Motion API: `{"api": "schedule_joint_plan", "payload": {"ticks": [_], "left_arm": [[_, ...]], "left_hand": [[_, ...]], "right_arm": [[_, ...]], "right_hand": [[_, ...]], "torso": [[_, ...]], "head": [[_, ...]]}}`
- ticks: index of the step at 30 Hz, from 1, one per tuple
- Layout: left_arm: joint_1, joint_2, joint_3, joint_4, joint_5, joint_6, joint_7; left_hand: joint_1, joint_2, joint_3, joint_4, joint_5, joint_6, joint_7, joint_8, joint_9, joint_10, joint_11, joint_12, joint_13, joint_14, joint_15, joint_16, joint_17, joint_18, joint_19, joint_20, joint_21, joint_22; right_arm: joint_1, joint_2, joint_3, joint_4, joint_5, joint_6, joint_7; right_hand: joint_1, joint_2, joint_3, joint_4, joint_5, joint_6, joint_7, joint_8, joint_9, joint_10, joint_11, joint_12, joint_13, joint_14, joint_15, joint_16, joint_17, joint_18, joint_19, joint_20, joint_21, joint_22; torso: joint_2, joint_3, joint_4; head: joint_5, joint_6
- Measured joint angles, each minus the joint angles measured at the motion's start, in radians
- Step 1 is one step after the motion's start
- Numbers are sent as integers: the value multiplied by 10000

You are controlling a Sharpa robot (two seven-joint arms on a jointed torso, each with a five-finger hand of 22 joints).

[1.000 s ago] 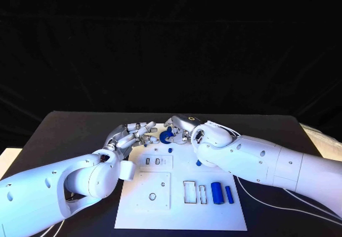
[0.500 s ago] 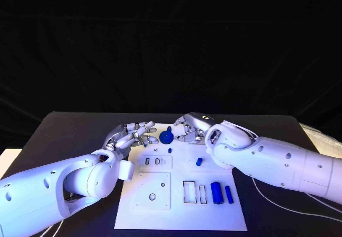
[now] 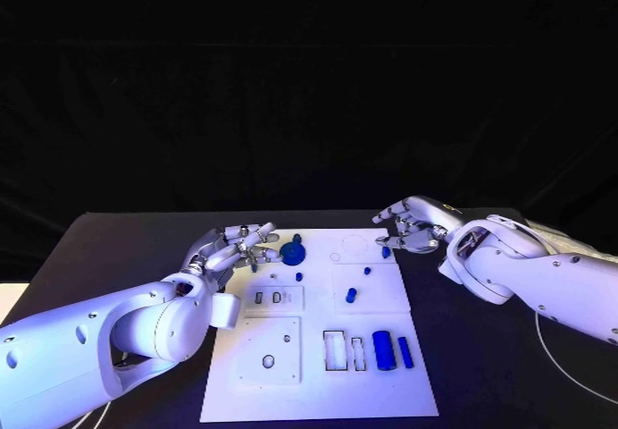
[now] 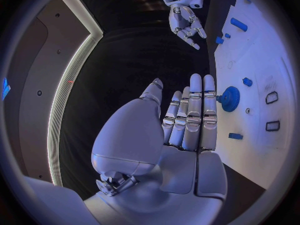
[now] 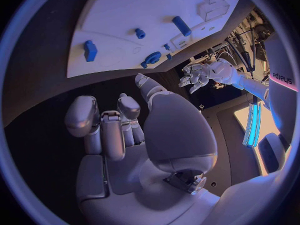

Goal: Assemble the parts on the task board

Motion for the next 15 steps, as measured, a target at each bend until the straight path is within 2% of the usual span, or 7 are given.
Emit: {"api": "schedule_joint_plan", "payload": {"ticks": [4, 8, 11, 15], "left_arm": [[-24, 24, -4, -43, 0, 7, 0], [-39, 43, -4, -68, 0, 19, 0], [-52, 54, -4, -83, 0, 28, 0], [-62, 63, -4, -107, 0, 38, 0]], "left_hand": [[0, 0, 0, 0, 0, 0, 0, 0, 0, 0, 0, 0, 0, 0, 0, 0, 0, 0, 0, 0, 0, 0], [0, 0, 0, 0, 0, 0, 0, 0, 0, 0, 0, 0, 0, 0, 0, 0, -1, 0, 0, 0, 0, 0], [0, 0, 0, 0, 0, 0, 0, 0, 0, 0, 0, 0, 0, 0, 0, 0, -1, 0, 0, 0, 0, 0], [0, 0, 0, 1, 0, 0, 0, 0, 0, 0, 0, 0, 0, 0, 0, 0, -2, 0, 0, 0, 0, 0]], "right_arm": [[-105, -162, 0, -375, 385, 136, 420], [-245, -169, -3, -731, 680, 264, 663], [-323, -110, -9, -961, 835, 361, 791], [-387, -19, -8, -1181, 991, 459, 910]], "right_hand": [[110, 22, -10, -48, 0, 0, 0, 0, -6, 0, 0, -45, -13, 0, 0, 0, -1, -1, 0, 0, -1, -14], [110, 22, -27, -87, 0, 0, 0, 0, -12, -21, -20, -44, -33, 0, 0, -1, -1, -1, 0, 0, -2, -22], [156, -24, -27, -87, 0, 0, -1, 0, -12, -75, 1, -45, -33, 0, 0, -1, -1, 0, -1, 0, -4, -24], [223, 43, -26, -170, -79, -1, 0, 0, -24, -76, 1, -103, -67, 0, 0, -1, -1, 0, -1, 0, -5, -55]], "torso": [[-26, 55, -35], [-37, 107, -60], [-38, 122, -59], [-38, 130, -51]], "head": [[-72, -21], [-87, -33], [-99, -65], [-97, -115]]}}
